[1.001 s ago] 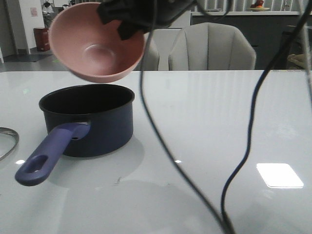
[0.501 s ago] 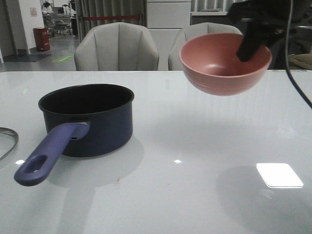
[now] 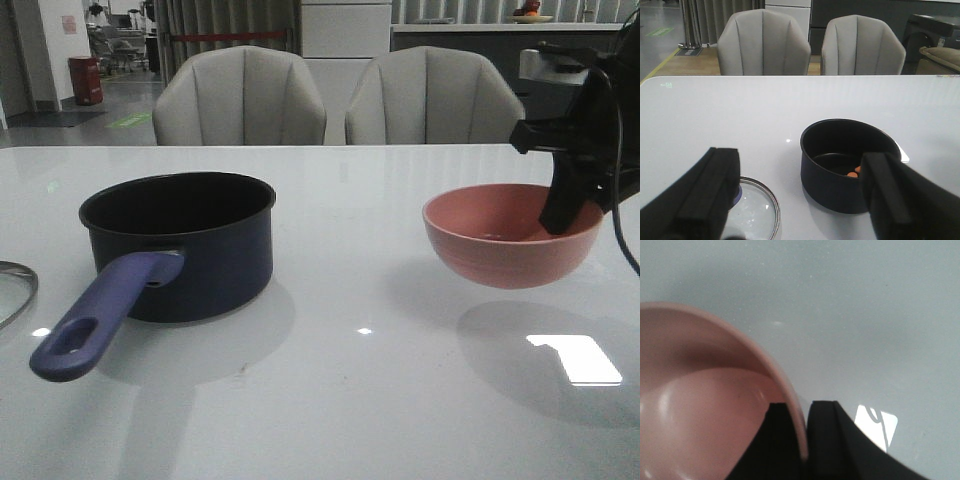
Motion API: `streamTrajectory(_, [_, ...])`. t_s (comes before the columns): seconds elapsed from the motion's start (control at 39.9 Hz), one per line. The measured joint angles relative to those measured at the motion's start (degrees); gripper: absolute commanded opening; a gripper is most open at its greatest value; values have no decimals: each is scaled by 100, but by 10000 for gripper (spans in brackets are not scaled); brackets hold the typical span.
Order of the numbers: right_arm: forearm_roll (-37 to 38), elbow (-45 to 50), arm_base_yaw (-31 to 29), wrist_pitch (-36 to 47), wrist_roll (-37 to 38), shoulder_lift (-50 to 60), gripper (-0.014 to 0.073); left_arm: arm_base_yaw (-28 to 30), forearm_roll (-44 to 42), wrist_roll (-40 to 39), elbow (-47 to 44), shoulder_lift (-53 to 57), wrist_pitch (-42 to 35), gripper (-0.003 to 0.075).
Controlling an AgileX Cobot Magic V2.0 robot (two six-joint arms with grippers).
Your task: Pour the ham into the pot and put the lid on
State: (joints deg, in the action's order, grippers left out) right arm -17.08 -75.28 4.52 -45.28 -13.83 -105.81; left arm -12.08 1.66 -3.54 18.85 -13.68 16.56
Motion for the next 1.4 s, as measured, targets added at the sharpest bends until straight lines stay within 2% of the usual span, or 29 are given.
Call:
streamTrajectory(0.18, [0,0,0,66,121,-163,178,0,0,0,0,0,0,529])
streamTrajectory(0.4, [0,0,0,105,143,-247,375,0,0,0,0,0,0,529])
streamTrajectory(0.5, [0,0,0,104,154,-261,424,0,0,0,0,0,0,529])
streamTrajectory(0.88, [430,-206,0,-34,176,-115,421,0,0,0,0,0,0,529])
streamTrajectory(1.18, [508,-100,179,164,20,1331,421,0,0,0,0,0,0,529])
streamTrajectory(1.4, [470,921,753,952,-149,2698,421,0,0,0,0,0,-4,529])
